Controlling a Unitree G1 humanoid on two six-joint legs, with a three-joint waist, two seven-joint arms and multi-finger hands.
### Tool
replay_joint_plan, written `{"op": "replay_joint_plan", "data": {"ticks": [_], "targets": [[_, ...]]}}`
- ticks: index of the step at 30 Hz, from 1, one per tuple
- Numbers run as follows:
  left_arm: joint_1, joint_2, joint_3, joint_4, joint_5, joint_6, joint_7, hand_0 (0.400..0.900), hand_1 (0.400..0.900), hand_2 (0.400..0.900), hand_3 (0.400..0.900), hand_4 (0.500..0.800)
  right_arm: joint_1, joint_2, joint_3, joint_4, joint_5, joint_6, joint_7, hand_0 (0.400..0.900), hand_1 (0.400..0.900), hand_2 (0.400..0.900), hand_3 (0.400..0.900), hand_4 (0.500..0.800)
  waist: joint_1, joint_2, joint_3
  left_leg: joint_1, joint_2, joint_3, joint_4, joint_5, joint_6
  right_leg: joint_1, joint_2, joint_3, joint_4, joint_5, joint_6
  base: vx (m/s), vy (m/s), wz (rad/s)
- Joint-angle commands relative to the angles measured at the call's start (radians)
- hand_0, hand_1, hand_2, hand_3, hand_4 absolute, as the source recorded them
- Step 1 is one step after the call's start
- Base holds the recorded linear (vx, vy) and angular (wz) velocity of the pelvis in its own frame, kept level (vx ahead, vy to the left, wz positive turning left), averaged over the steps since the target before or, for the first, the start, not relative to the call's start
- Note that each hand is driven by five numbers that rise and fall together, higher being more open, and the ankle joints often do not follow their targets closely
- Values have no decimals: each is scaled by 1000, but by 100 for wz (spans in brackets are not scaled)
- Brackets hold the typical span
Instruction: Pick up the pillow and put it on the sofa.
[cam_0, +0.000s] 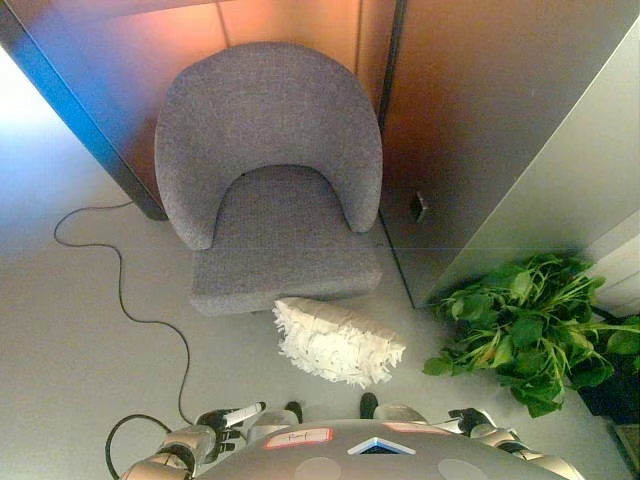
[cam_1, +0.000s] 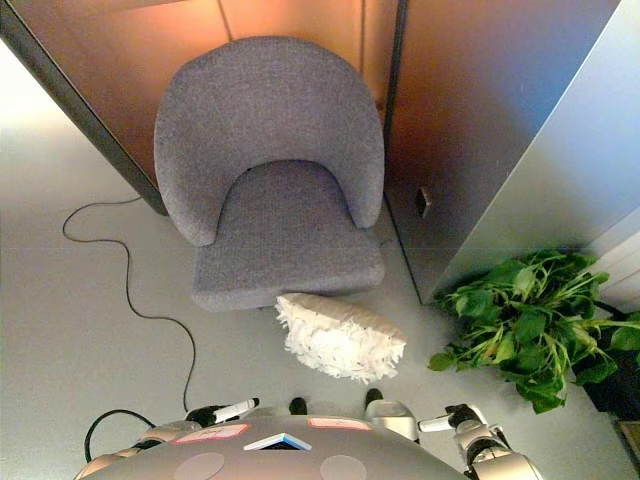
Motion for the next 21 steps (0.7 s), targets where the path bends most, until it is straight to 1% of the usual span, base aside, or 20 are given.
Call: {"op": "replay_joint_plan", "data": {"ticks": [1, 3, 4, 6, 7, 9, 11, 16, 18, 21], "targets": [[-73, 8, 6, 24, -21, 25, 25, 900, 900, 900, 900, 800, -76, -15, 34, 8, 1, 6, -32, 900, 900, 900, 900, 800, -15, -29, 41, 6, -69, 6, 18, -104, 51, 25, -18, -7, 62, -105, 77, 0, 0, 0], [-75, 11, 14, 25, -40, 16, 46, 900, 900, 900, 900, 800, -74, -14, 35, 7, -5, 4, -33, 900, 900, 900, 900, 800, -17, -29, 40, 9, -69, 6, 18, -105, 51, 27, -18, -7, 62, -106, 77, 15, 2, -1], [-76, 13, 19, 24, -55, 14, 37, 900, 900, 900, 900, 800, -72, -15, 35, 7, -8, 2, -36, 900, 900, 900, 900, 800, -18, -30, 40, 10, -70, 6, 17, -106, 51, 28, -18, -7, 62, -106, 78, 0, 0, 0], [-77, 12, 24, 22, -55, 32, 6, 900, 900, 900, 900, 800, -69, -16, 33, 2, -18, 2, -36, 900, 900, 900, 900, 800, -17, -31, 39, 9, -71, 6, 17, -107, 51, 28, -19, -6, 60, -104, 80, 0, 0, 0], [-74, 9, 23, 24, -50, 33, -4, 900, 900, 900, 900, 800, -67, -14, 33, 1, -21, 1, -42, 900, 900, 900, 900, 800, -17, -31, 40, 7, -70, 7, 19, -106, 51, 25, -20, -5, 62, -104, 80, 0, 0, 0], [-71, 7, 24, 28, -48, 30, -7, 900, 900, 900, 900, 800, -67, -14, 34, 2, -25, -3, -46, 900, 900, 900, 900, 800, -17, -32, 41, 6, -70, 8, 19, -107, 52, 23, -19, -5, 65, -105, 80, 0, 0, 0], [-70, 13, 27, 31, -44, 37, -19, 900, 900, 900, 900, 800, -68, -23, 32, 1, -38, -11, -41, 900, 900, 900, 900, 800, -17, -33, 42, 7, -72, 8, 18, -108, 53, 24, -17, -5, 64, -106, 78, 0, 0, 0], [-70, 18, 28, 37, -48, 46, -26, 900, 900, 900, 900, 800, -70, -24, 41, -3, -65, -23, -49, 900, 900, 900, 900, 800, -18, -33, 40, 10, -71, 9, 16, -109, 53, 26, -17, -5, 63, -107, 78, 0, 0, 0], [-69, 19, 31, 36, -46, 46, -29, 900, 900, 900, 900, 800, -70, -24, 45, -6, -83, -30, -62, 900, 900, 900, 900, 800, -17, -32, 40, 10, -71, 8, 17, -109, 53, 25, -17, -5, 64, -107, 78, 10, -7, 2], [-69, 18, 29, 33, -37, 41, -31, 900, 900, 900, 900, 800, -74, -31, 60, -21, -151, -59, -110, 900, 900, 900, 900, 800, -12, -35, 43, 8, -71, 6, 19, -109, 53, 26, -18, -10, 64, -107, 78, 30, -29, 7]]}}
